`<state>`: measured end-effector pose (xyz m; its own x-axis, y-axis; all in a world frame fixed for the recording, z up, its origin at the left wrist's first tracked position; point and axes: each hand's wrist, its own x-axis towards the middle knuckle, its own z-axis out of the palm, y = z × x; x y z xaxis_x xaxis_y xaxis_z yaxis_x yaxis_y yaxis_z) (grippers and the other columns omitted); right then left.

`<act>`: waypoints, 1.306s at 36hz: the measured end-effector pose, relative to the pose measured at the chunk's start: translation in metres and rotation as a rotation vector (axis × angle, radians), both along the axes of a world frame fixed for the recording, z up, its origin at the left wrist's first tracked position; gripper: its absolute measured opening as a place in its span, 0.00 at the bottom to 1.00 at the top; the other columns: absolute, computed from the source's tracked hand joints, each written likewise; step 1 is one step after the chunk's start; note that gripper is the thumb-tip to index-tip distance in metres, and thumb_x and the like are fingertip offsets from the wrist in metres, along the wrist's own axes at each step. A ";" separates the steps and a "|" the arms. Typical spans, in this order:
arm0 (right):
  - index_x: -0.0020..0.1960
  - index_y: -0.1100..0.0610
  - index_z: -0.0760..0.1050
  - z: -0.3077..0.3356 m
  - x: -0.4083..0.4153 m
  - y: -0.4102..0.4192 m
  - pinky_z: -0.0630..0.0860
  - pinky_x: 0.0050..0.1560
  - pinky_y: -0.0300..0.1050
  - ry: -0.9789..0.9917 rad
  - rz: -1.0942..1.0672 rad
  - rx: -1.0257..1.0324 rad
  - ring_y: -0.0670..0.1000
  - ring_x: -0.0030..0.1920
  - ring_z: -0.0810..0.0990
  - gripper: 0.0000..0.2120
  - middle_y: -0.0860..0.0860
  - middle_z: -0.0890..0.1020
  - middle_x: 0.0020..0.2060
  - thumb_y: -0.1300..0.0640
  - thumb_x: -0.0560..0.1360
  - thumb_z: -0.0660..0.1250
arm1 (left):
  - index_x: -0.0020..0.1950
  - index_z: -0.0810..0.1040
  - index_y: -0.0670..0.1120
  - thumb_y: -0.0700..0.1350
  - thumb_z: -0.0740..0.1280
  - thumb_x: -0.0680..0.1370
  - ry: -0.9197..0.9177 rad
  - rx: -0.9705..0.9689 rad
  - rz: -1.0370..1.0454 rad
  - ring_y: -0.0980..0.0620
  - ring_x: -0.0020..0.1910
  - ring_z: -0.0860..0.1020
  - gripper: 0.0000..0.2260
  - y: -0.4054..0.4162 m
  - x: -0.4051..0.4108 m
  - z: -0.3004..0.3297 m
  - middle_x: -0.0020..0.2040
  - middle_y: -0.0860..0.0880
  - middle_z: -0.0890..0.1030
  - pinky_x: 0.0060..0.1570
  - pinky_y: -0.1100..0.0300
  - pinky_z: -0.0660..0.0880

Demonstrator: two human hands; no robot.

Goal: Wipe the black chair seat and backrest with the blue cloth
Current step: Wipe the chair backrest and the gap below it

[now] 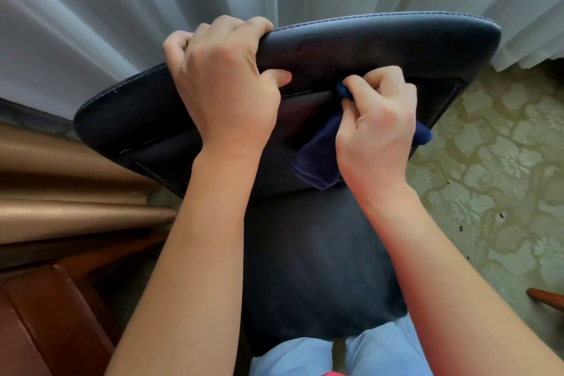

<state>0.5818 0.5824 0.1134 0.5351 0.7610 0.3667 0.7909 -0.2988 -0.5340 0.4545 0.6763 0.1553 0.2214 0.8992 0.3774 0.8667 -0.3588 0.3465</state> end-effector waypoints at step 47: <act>0.52 0.59 0.82 0.008 -0.036 0.008 0.68 0.44 0.47 -0.018 0.070 -0.060 0.59 0.47 0.72 0.09 0.55 0.78 0.48 0.63 0.74 0.65 | 0.53 0.83 0.52 0.58 0.77 0.64 -0.046 0.067 0.066 0.47 0.48 0.79 0.20 0.003 -0.044 -0.008 0.45 0.53 0.84 0.69 0.50 0.65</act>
